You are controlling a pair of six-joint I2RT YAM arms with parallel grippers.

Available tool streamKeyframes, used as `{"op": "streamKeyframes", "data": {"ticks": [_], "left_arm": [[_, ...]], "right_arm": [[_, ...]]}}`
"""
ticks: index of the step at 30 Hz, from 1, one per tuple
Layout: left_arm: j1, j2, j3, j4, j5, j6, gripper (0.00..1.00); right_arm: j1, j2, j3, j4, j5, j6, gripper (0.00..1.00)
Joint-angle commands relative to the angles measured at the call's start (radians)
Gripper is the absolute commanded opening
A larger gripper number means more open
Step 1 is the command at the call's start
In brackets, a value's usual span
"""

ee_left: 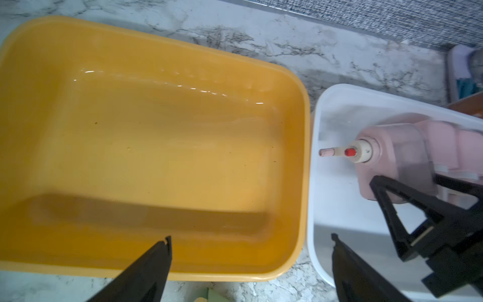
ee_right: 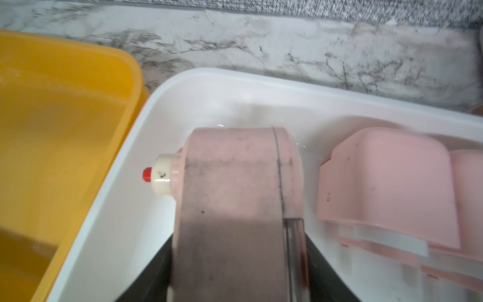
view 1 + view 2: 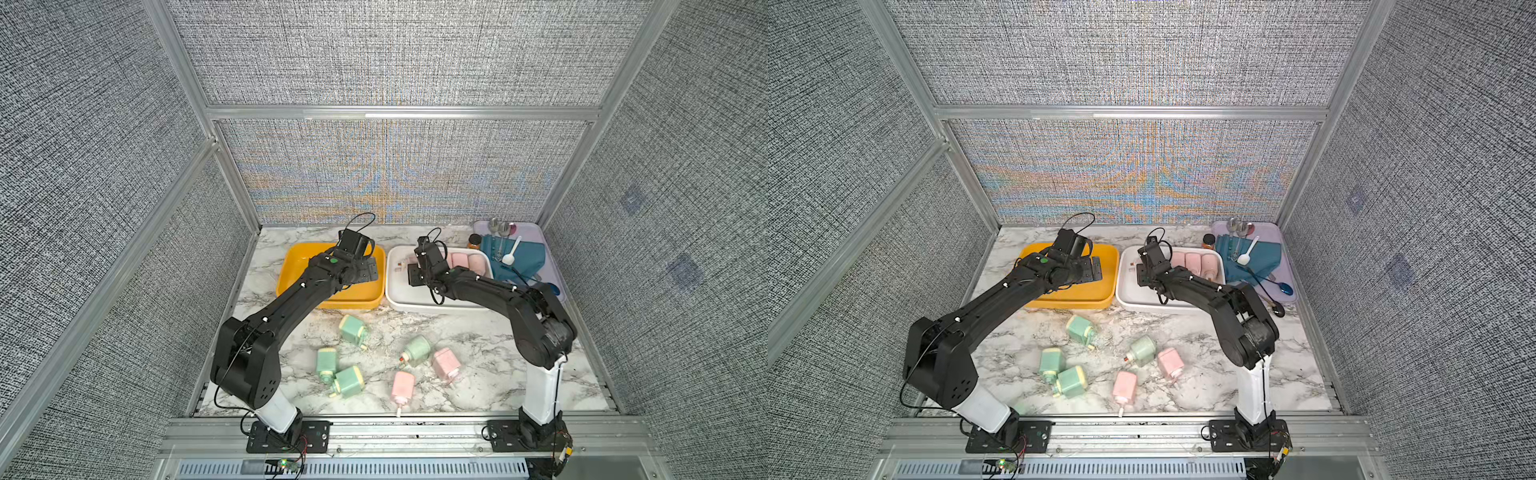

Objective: Place the pencil sharpeners by color into the storage box
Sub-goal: Adjust the pencil sharpener in the storage box.

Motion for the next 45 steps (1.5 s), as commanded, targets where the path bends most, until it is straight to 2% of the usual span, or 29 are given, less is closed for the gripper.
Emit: {"op": "streamKeyframes", "data": {"ticks": [1,9,13,20,26,33,35,41,43,45], "left_arm": [[0.001,-0.007,0.030,0.004,0.161,0.024,1.00],[-0.002,0.054,0.108,0.009,0.456,0.050,0.99],[-0.007,0.091,0.143,0.017,0.558,0.044,0.99],[-0.035,0.112,0.165,0.106,0.741,0.020,0.99],[-0.075,0.117,0.161,0.100,0.742,0.037,0.96],[-0.094,0.115,0.159,0.122,0.782,0.041,0.72],[-0.101,0.115,0.165,0.127,0.785,0.041,0.71],[-0.102,0.119,0.170,0.149,0.815,0.032,0.54],[-0.102,0.119,0.170,0.151,0.817,0.029,0.46],[-0.102,0.120,0.173,0.150,0.799,0.028,0.33]], "right_arm": [[-0.002,-0.085,-0.097,0.183,-0.091,-0.162,0.50],[-0.004,-0.318,-0.347,0.426,-0.234,-0.270,0.50],[0.009,-0.449,-0.512,0.599,-0.330,-0.321,0.50],[0.014,-0.547,-0.613,0.680,-0.388,-0.374,0.50],[0.013,-0.585,-0.639,0.709,-0.380,-0.391,0.50],[0.014,-0.619,-0.662,0.724,-0.403,-0.397,0.49],[0.014,-0.628,-0.668,0.725,-0.404,-0.399,0.49],[0.010,-0.647,-0.684,0.731,-0.397,-0.393,0.51],[0.010,-0.647,-0.687,0.732,-0.385,-0.382,0.62],[0.007,-0.644,-0.683,0.724,-0.363,-0.377,0.74]]}}
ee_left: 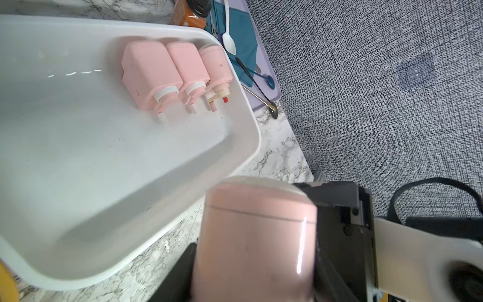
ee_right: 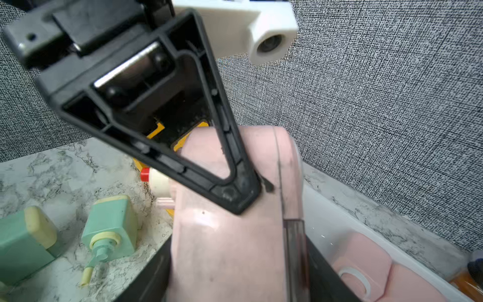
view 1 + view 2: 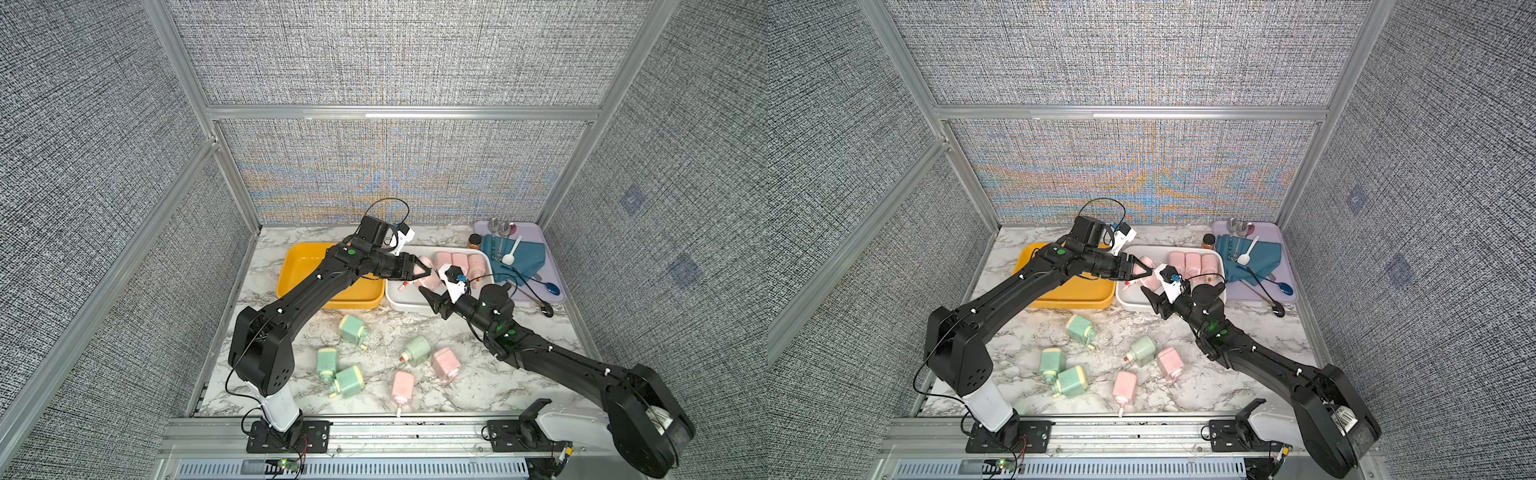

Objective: Place the pencil sharpeners by color into the storage box
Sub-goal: Adjust the pencil sharpener in the storage box.

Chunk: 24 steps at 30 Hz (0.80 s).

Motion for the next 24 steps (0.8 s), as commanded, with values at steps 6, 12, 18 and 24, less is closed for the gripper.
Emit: {"op": "streamKeyframes", "data": {"ticks": [6,12,18,24], "left_arm": [[-0.002,0.003,0.024,0.008,-0.174,-0.032,0.00],[-0.007,0.054,0.080,-0.033,-0.430,-0.086,0.00],[-0.054,0.197,0.254,-0.144,-0.642,-0.076,0.00],[-0.121,0.405,0.551,-0.350,-0.887,-0.049,0.00]], "right_arm": [[-0.006,-0.034,-0.039,0.061,0.120,-0.026,0.99],[-0.035,-0.104,-0.089,0.009,0.260,0.044,0.99],[-0.104,-0.096,-0.067,-0.133,0.381,0.224,0.99],[-0.248,-0.082,-0.056,-0.230,0.349,0.392,0.99]]}}
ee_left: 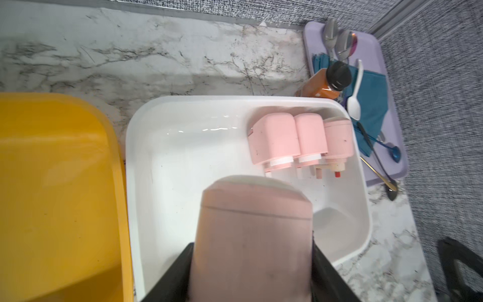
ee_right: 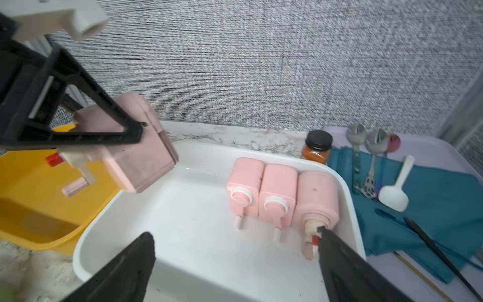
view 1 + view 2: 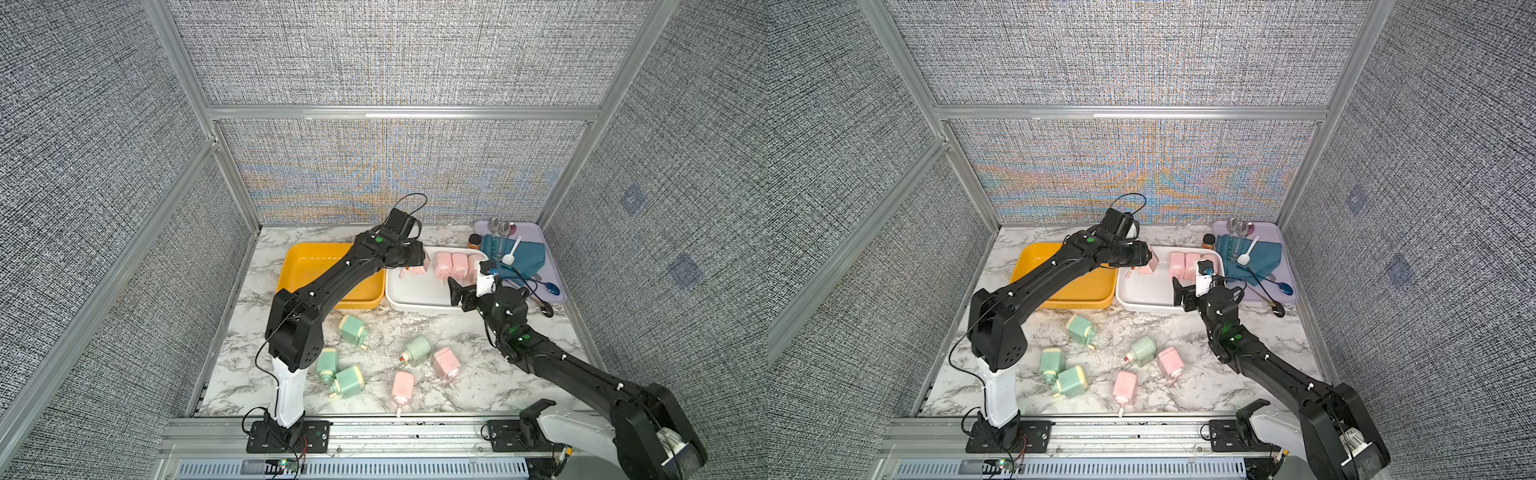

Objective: Place the pencil sharpeners by color into the storage box
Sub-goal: Adjust the pencil sharpener in the storage box.

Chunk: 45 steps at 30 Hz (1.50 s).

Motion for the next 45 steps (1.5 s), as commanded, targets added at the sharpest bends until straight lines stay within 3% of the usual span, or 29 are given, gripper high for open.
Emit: {"op": "streamKeyframes", "data": {"ticks": [1,7,12,20,25,36,45], "left_arm": [[-0.025,0.088,0.130,-0.146,-0.202,0.019,0.00],[-0.043,0.229,0.294,-0.191,-0.262,-0.005,0.00],[-0.054,0.319,0.388,-0.199,-0.346,-0.047,0.00],[-0.054,0.464,0.533,-0.175,-0.379,-0.080,0.00],[-0.054,0.526,0.583,-0.148,-0.352,-0.094,0.06],[-0.054,0.587,0.591,-0.076,-0.265,-0.131,0.38],[-0.056,0.604,0.582,-0.076,-0.276,-0.165,0.61]], "right_arm": [[-0.077,0.013,0.020,-0.095,-0.028,0.142,0.99],[-0.240,0.068,0.055,-0.200,-0.132,0.211,0.99],[-0.372,0.158,0.101,-0.235,-0.349,0.229,0.99],[-0.424,0.284,0.189,-0.268,-0.477,0.186,0.99],[-0.425,0.340,0.225,-0.265,-0.518,0.178,0.99],[-0.425,0.377,0.238,-0.269,-0.565,0.172,0.99],[-0.425,0.391,0.247,-0.278,-0.576,0.175,0.98]]}}
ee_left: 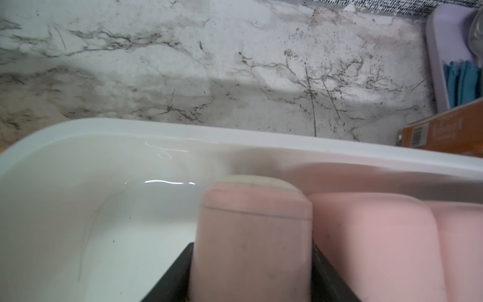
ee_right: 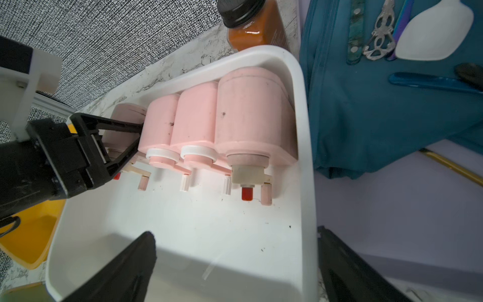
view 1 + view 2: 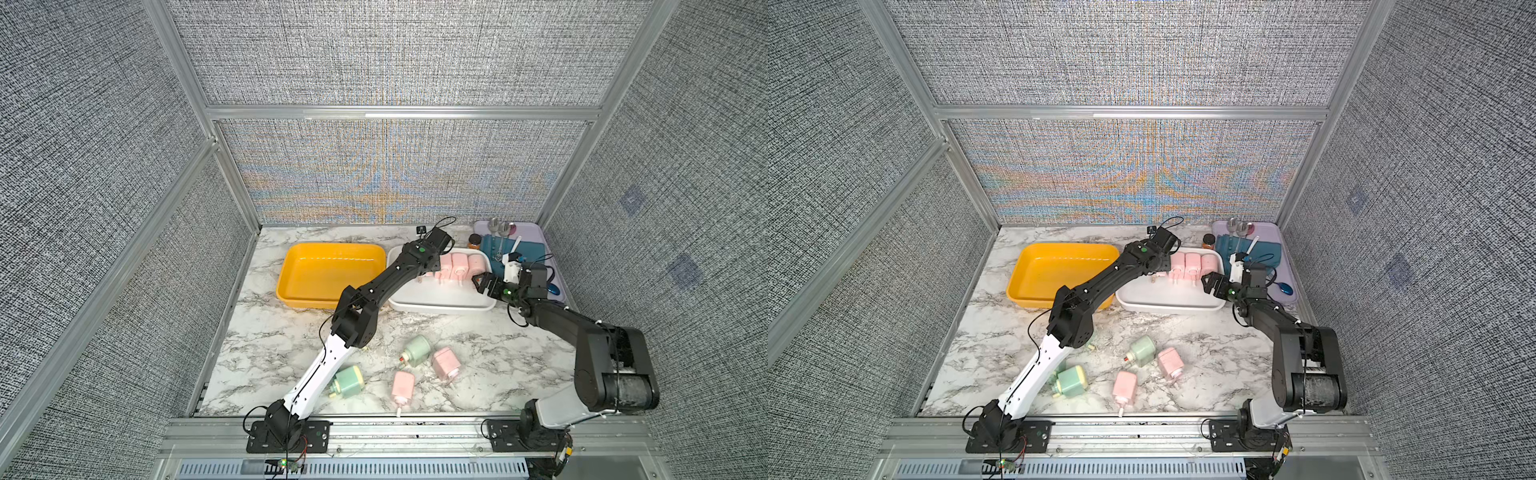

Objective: Place the pencil sharpeners by color into the storage box
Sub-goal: Adjust the pencil sharpener in the storage box.

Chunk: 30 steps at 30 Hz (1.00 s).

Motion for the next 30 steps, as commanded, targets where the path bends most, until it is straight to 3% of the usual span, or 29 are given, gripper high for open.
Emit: {"op": "streamKeyframes", "data": {"ticks": [1,4,10,14,17,24,30], "left_arm": [[0.001,0.000,-0.003,0.015,0.003,-0.023,0.64],[0.001,-0.008,-0.013,0.028,0.031,-0.013,0.76],[0.011,-0.057,-0.035,0.039,0.007,0.032,0.86],[0.028,-0.145,-0.159,0.103,0.031,-0.001,0.89],[0.047,-0.194,-0.271,0.205,0.125,-0.048,0.98],[0.060,-0.134,-0.235,0.266,0.266,-0.089,0.99],[0.046,-0.090,-0.184,0.269,0.296,-0.104,0.99]], "right_arm": [[0.000,0.003,0.004,-0.002,-0.010,-0.005,0.98],[0.000,0.005,0.006,-0.003,-0.012,-0.005,0.98],[0.000,-0.005,0.008,-0.014,-0.013,-0.011,0.98],[0.001,-0.014,0.008,-0.020,-0.013,-0.015,0.98],[0.002,-0.014,0.009,-0.017,-0.014,-0.014,0.98],[0.009,0.017,0.032,-0.017,-0.045,-0.019,0.98],[0.044,0.038,0.050,-0.013,-0.095,-0.056,0.98]]}}
